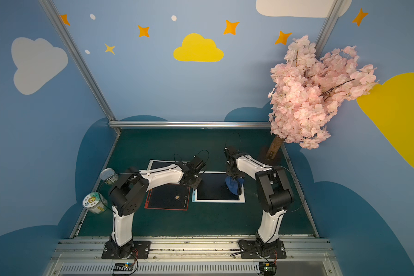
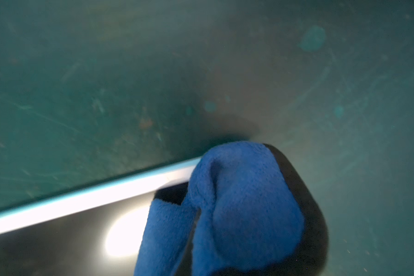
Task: Wipe the drawing tablet
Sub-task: Wipe the dirt from the drawing tablet.
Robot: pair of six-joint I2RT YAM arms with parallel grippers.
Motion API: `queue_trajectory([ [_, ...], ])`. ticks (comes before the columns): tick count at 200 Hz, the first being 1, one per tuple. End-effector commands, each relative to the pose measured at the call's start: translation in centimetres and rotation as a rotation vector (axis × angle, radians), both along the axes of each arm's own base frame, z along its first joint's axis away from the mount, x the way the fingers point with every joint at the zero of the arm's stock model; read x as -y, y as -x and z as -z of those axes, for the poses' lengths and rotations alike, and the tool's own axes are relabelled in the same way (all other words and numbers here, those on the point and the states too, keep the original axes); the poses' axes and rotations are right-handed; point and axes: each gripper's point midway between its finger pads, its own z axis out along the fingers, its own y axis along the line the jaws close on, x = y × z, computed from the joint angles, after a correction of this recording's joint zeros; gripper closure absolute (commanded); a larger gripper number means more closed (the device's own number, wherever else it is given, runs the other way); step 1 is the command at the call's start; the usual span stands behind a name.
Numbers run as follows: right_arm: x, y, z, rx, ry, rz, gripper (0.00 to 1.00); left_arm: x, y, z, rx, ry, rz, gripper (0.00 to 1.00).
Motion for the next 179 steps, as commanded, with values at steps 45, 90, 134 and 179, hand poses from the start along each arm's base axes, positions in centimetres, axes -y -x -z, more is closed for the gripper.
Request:
queue_trajectory([
  [45,-9.1,-1.8,-3.5,0.027,-0.704,-0.136,1.00,0.3,1.9,-0.7,-0.044,0.017,0.015,0.83],
  [90,0.8,0.9,-7.1,0.145,-0.481,0.046,1.00,0.5,1.6,-3.5,-0.005,0.070,0.009,0.69],
  [134,14.6,7.3,-10.7,0.317,-0.038,0.441,1.00,0.7,1.3,-8.0,0.046,0.199,0.009,0.49],
  [179,23.5,13.4,-11.8,0.343,0.177,0.761,1.00,1.4,1.4,-8.1,0.003,0.470,0.009,0.49],
])
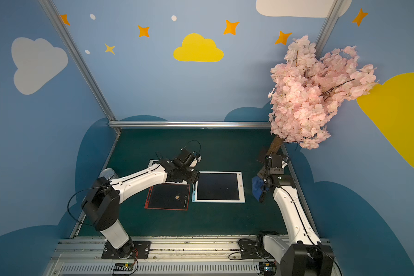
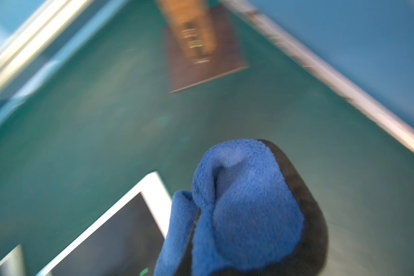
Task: Wipe the drawing tablet
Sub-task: Wipe the dirt from the drawing tablet, then place the cleaning item at the center of the board.
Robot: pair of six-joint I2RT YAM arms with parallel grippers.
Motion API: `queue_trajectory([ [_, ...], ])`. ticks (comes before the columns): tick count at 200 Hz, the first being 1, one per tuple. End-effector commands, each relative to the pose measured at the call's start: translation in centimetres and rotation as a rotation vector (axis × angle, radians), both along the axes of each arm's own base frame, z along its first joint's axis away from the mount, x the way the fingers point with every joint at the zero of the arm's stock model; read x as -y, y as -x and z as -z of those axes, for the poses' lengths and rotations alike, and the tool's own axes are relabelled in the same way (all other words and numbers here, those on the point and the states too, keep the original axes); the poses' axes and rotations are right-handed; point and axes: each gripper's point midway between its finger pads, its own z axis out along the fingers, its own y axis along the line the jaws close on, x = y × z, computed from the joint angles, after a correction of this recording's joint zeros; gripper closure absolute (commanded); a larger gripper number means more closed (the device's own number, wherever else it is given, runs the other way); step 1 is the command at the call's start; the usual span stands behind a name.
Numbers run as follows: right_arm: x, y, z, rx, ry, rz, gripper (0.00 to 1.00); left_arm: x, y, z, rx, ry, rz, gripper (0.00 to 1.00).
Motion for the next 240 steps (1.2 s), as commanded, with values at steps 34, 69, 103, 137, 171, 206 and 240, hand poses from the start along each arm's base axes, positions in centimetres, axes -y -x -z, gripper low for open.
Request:
queue_trajectory([
  [34,9.3,7.2,1.4,-0.168,0.096,0.443,1.00,1.5,0.9,1.5,-0.024,0.206,0.033,0.48],
  [69,11.6,8.2,5.0,-0.212,-0.107,0.606,1.00,1.0,1.0,0.6,0.038,0.228,0.034,0.48],
  [103,9.3,1.5,5.0,-0.093,-0.340,0.379,1.00,0.9,1.3,0.4,0.051,0.242,0.040,0.48],
  [137,8.8,-2.7,5.4,-0.066,-0.379,0.319,1.00,0.4,1.2,0.2,0.072,0.225,0.032,0.48],
  [171,7.3,-6.3,7.3,-0.104,-0.421,0.194,0.52,-0.1,1.1,0.5,0.082,0.207,0.019,0.48],
  [206,5.2,-6.6,6.6,-0.140,-0.334,0.100,0.02,0.0,1.0,1.2,0.061,0.193,0.019,0.47],
  [240,3.5,-4.4,3.9,-0.082,-0.263,0.057,0.02,0.2,1.1,1.4,0.049,0.194,0.026,0.47],
])
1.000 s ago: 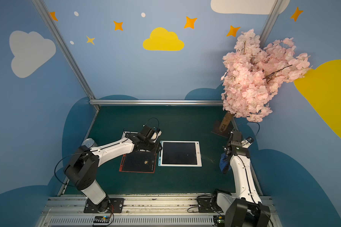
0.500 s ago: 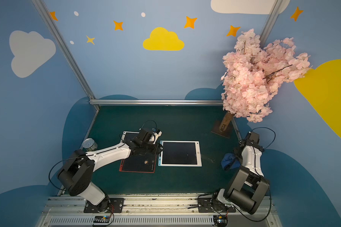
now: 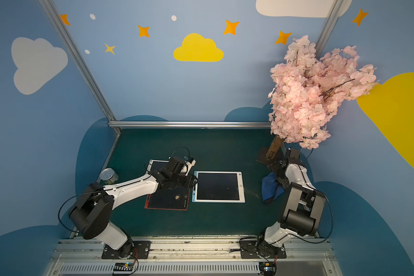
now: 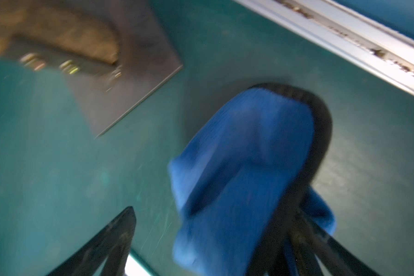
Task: Wipe the drawing tablet
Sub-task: Place the cleaning item at the center of the board, then pick up the drawing tablet from the center of the board.
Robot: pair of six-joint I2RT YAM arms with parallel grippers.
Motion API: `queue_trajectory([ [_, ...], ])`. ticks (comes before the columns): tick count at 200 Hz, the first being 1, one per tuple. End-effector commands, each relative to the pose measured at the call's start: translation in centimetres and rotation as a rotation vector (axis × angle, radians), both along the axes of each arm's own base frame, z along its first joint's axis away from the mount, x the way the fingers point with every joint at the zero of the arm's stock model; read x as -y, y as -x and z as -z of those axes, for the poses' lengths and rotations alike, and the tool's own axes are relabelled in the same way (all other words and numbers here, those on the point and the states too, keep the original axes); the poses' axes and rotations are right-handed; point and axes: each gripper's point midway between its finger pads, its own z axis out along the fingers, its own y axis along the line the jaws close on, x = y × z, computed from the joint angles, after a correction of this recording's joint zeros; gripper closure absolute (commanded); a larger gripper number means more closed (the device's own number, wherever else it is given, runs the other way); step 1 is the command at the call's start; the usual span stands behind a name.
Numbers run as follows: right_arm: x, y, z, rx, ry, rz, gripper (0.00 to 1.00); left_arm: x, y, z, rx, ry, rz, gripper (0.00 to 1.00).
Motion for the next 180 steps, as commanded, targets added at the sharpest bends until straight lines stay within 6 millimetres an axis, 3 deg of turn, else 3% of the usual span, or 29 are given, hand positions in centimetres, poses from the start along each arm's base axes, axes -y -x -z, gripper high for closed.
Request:
queue_trajectory([
  [1,-0.2,1.7,-2.6,0.048,0.073,-0.014,0.02,0.1,-0.2,0.0,0.000,-0.006,0.008,0.47],
  [57,1.0,10.0,-6.9,0.092,0.245,0.149,0.02,0.0,0.0,-0.1,-0.001,-0.005,0.009,0.46],
  [77,1.1,11.2,-9.3,0.170,0.296,0.161,0.02,0.0,0.0,-0.3,0.000,-0.001,0.012,0.46],
  [95,-0.2,10.7,-11.0,0.235,0.287,0.091,0.04,-0.1,-0.1,0.0,-0.006,-0.006,0.004,0.45],
  [107,-2.5,8.9,-11.5,0.300,0.236,-0.042,0.09,-0.2,-0.1,0.5,-0.021,-0.020,-0.010,0.45],
  [126,-8.2,5.8,-10.9,0.372,0.096,-0.323,0.19,-0.4,-0.4,1.1,-0.057,-0.026,-0.031,0.45],
  [153,-15.6,4.6,-6.6,0.207,0.026,-0.647,0.23,-0.3,-0.6,2.1,-0.126,0.023,-0.036,0.45],
  [180,-18.6,4.7,-2.5,0.079,-0.021,-0.749,0.27,0.2,-0.6,3.4,-0.223,0.082,-0.012,0.45],
])
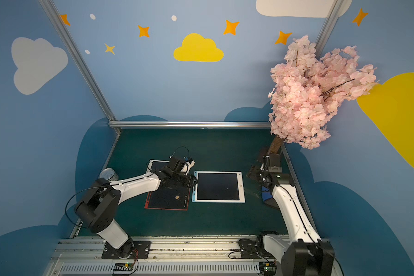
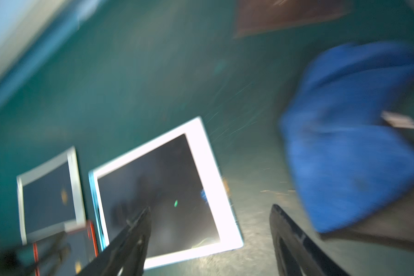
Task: Wipe the drawing tablet
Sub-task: Pick up the drawing tablet from the center of the board.
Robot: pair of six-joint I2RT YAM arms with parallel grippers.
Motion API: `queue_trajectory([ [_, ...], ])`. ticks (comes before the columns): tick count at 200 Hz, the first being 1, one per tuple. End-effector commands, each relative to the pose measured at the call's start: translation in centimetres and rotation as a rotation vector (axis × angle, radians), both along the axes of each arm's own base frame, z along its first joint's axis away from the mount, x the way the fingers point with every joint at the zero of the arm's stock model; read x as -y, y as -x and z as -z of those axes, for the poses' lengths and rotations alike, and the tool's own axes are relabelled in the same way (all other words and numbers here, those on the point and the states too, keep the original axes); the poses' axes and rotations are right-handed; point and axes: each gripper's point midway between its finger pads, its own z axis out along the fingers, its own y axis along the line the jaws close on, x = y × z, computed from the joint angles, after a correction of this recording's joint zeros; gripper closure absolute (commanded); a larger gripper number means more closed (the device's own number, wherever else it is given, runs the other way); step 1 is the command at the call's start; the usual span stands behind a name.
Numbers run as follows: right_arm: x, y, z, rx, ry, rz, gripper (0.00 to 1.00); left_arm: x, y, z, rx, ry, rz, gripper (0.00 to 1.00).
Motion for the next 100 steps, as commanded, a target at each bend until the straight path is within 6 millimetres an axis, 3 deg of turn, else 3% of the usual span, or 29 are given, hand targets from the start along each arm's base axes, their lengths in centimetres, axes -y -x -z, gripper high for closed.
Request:
queue_trajectory([
  [1,-2.6,0.2,1.8,-0.064,-0.024,-0.127,0.27,1.0,0.1,0.5,-0.096,0.080,0.029,0.45],
  [38,-3.3,-0.2,4.8,-0.152,-0.037,-0.152,0.29,0.8,-0.3,2.5,-0.186,0.113,0.007,0.46],
  [69,-2.0,-0.4,6.9,-0.225,0.025,-0.114,0.24,0.5,-0.6,3.0,-0.195,0.099,-0.009,0.46],
  [100,-2.4,-0.6,9.0,-0.273,-0.002,-0.113,0.24,0.4,-0.6,3.5,-0.214,0.091,-0.011,0.46],
])
